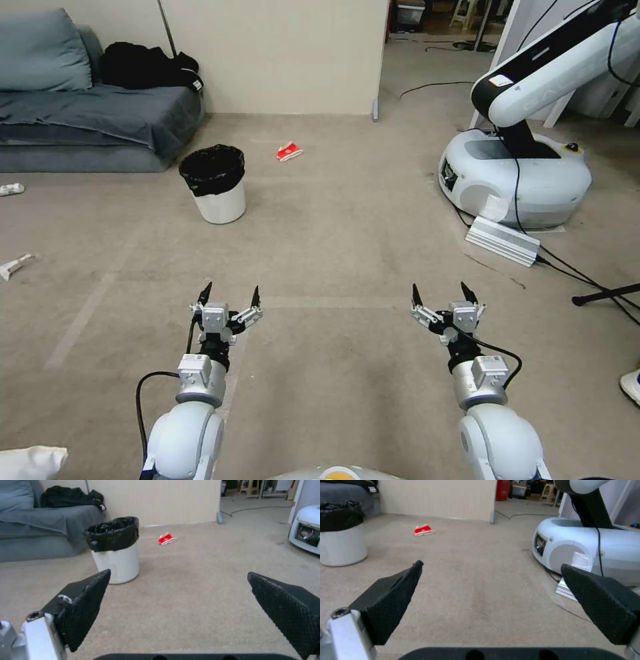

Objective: Pick up the trash bin, then pick up the garbage from the floor and place it into the trash bin.

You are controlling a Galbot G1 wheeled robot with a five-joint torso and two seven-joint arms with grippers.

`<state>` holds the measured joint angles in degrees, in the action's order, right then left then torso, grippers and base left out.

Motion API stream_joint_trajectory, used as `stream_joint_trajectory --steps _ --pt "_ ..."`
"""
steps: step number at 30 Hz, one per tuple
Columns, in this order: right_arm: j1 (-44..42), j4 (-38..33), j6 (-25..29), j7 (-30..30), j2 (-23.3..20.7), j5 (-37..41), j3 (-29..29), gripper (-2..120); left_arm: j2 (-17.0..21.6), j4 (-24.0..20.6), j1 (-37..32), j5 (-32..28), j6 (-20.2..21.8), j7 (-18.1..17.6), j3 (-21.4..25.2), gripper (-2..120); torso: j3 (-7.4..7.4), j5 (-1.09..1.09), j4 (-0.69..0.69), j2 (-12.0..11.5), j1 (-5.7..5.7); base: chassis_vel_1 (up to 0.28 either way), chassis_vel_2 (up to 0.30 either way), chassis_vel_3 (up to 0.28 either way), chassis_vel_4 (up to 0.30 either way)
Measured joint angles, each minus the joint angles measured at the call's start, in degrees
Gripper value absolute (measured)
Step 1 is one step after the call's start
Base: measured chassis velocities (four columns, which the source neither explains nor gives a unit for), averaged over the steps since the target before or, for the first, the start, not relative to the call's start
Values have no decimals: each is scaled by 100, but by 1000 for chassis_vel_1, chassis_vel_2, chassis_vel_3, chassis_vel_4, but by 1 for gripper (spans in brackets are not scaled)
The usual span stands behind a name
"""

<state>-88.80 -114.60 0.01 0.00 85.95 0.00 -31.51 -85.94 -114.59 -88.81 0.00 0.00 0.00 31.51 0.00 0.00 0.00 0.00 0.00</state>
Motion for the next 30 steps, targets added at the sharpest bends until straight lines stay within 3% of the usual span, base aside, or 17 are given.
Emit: stream_joint_trajectory --steps 12,15,18,20,25,30 --pt "-42 -39 -2 1 10 -12 7 100 -3 -62 -29 15 27 -24 -9 100 0 0 0 0 0 0 0 0 0" --pt "-266 -324 -18 53 78 -107 58 100 -29 -335 -172 112 207 -168 -51 100 0 1 0 0 0 0 0 0 0" --pt "-786 -964 -68 184 237 -327 180 100 -102 -963 -516 346 637 -495 -173 100 0 0 0 0 -1 0 0 0 0" --pt "-884 -1086 -77 208 266 -368 202 100 -116 -1081 -581 389 718 -559 -196 100 0 0 0 0 0 0 0 0 0" --pt "-1710 -2103 -161 417 518 -718 397 100 -233 -2076 -1124 761 1401 -1085 -386 100 0 0 0 0 0 0 0 0 0" --pt "-2053 -2525 -195 506 618 -863 478 100 -322 -2660 -1443 921 1821 -1516 -583 100 -1 2 0 0 -1 0 0 0 0"
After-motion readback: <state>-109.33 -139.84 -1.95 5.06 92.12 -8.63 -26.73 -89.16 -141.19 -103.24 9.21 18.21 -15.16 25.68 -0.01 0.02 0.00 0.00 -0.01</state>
